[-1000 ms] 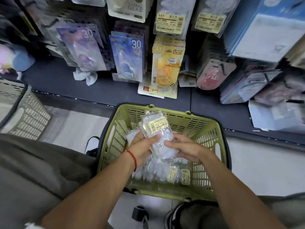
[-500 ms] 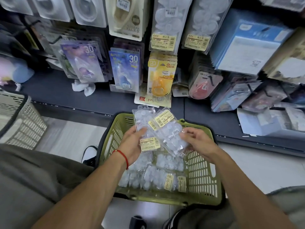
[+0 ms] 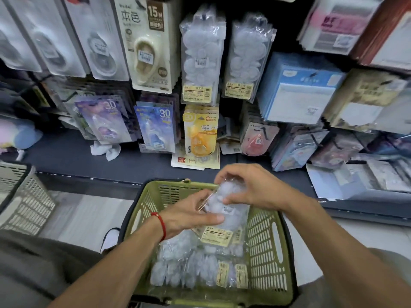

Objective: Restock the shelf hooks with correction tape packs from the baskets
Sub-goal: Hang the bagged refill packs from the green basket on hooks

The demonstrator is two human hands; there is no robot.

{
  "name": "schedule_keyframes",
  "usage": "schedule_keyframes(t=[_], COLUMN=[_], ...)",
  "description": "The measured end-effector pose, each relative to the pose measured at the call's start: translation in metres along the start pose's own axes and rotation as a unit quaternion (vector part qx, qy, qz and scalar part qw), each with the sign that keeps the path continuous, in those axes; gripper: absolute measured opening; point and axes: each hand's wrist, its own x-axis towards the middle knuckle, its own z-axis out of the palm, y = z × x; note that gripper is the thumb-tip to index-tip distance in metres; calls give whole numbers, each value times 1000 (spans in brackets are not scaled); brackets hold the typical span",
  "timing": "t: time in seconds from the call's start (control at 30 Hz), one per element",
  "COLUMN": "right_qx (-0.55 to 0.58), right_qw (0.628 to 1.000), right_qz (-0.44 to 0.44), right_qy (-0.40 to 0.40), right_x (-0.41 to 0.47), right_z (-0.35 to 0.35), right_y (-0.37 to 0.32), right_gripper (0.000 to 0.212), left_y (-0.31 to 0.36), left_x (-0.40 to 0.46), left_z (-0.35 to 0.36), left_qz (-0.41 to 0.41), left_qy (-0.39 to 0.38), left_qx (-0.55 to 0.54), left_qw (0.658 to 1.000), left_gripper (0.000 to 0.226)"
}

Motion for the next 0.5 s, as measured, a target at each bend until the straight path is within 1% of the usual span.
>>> schedule_keyframes(t=[0.03, 0.07, 0.1, 0.13, 0.17, 0.23, 0.3, 0.37, 0.4, 0.43, 0.5], right_qx=[31, 61, 76, 70, 46, 0, 6, 75, 129, 185, 260], right_qw=[999, 998, 996, 994, 991, 975, 953, 931, 918, 903, 883], right_qz=[-6, -11, -16, -19, -17, 9, 61, 126, 147, 153, 128], right_qy=[14, 30, 51, 84, 127, 222, 296, 335, 346, 355, 370], right_x=[1, 2, 3, 3, 4, 4, 3, 2, 3, 4, 9], right_z=[-2, -3, -4, -4, -5, -6, -7, -8, -9, -11, -19], right_y=[-2, -4, -6, -9, -10, -13, -15, -19, -21, -23, -25], right_gripper=[41, 44, 48, 54, 62, 75, 81, 76, 68, 57, 36], left_y=[1, 3, 6, 9, 15, 29, 48, 68, 78, 87, 106], left_x=[2, 4, 7, 9, 10, 13, 14, 14, 14, 13, 11], left_z=[3, 4, 5, 8, 10, 13, 14, 12, 10, 8, 2], left_qz=[20, 43, 63, 83, 98, 113, 127, 149, 165, 182, 208], left_qy=[11, 20, 26, 34, 46, 69, 112, 145, 149, 147, 141], left_qx=[-13, -30, -55, -89, -124, -179, -213, -230, -223, -209, -182], left_qw=[1000, 998, 996, 992, 986, 975, 962, 951, 949, 950, 951], left_gripper=[112, 101, 86, 72, 63, 56, 56, 62, 62, 63, 65])
